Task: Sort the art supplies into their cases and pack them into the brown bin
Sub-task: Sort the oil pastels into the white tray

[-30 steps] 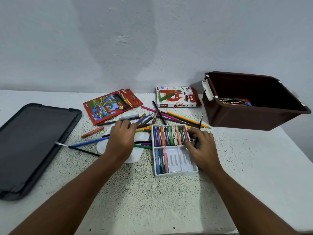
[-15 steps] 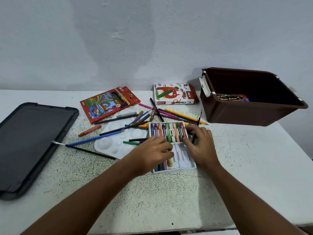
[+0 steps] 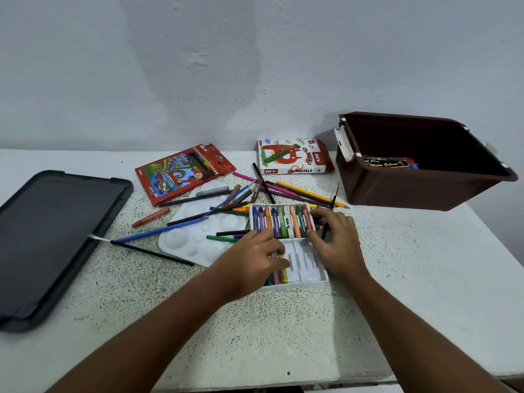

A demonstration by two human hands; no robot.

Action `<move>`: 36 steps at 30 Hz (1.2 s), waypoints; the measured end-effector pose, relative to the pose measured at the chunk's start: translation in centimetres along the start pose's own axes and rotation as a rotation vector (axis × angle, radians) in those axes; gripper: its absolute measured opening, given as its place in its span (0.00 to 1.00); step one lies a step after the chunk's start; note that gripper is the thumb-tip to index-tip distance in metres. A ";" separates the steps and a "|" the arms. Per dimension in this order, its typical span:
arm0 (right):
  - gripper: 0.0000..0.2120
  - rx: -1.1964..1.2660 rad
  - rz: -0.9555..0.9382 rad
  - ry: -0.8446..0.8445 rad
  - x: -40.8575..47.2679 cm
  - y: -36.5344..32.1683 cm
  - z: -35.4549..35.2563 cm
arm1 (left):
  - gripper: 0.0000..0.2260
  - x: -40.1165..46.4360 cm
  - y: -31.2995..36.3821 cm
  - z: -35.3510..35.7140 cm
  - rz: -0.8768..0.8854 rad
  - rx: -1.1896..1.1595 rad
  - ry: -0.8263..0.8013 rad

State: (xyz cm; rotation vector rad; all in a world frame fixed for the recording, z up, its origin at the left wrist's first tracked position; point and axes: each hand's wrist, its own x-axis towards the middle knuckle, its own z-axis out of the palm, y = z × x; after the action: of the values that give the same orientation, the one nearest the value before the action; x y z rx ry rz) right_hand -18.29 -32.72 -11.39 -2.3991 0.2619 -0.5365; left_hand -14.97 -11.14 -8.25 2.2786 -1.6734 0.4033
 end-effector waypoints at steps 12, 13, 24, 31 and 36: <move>0.19 -0.006 -0.010 -0.001 0.0 0.2 0.0 | 0.06 -0.2 0.2 0.8 -0.062 0.004 0.027; 0.19 -0.005 -0.010 -0.001 0.0 0.2 0.0 | 0.08 -0.3 0.2 0.9 -0.070 0.003 0.029; 0.17 -0.001 -0.028 0.001 0.0 0.3 0.1 | 0.05 -4.3 -6.8 -2.2 -0.743 0.072 0.330; 0.18 -0.015 -0.028 -0.010 0.1 0.4 0.2 | 0.09 -9.2 -12.1 -3.5 -1.055 0.353 0.072; 0.18 -0.017 -0.024 -0.008 0.1 0.2 0.2 | 0.10 -10.1 -12.6 -3.3 -1.104 0.334 0.045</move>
State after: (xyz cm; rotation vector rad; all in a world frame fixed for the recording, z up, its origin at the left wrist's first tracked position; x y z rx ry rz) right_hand -18.14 -32.81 -11.62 -2.4235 0.2357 -0.5376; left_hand -6.05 2.64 -9.91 2.9436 -0.1465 0.4519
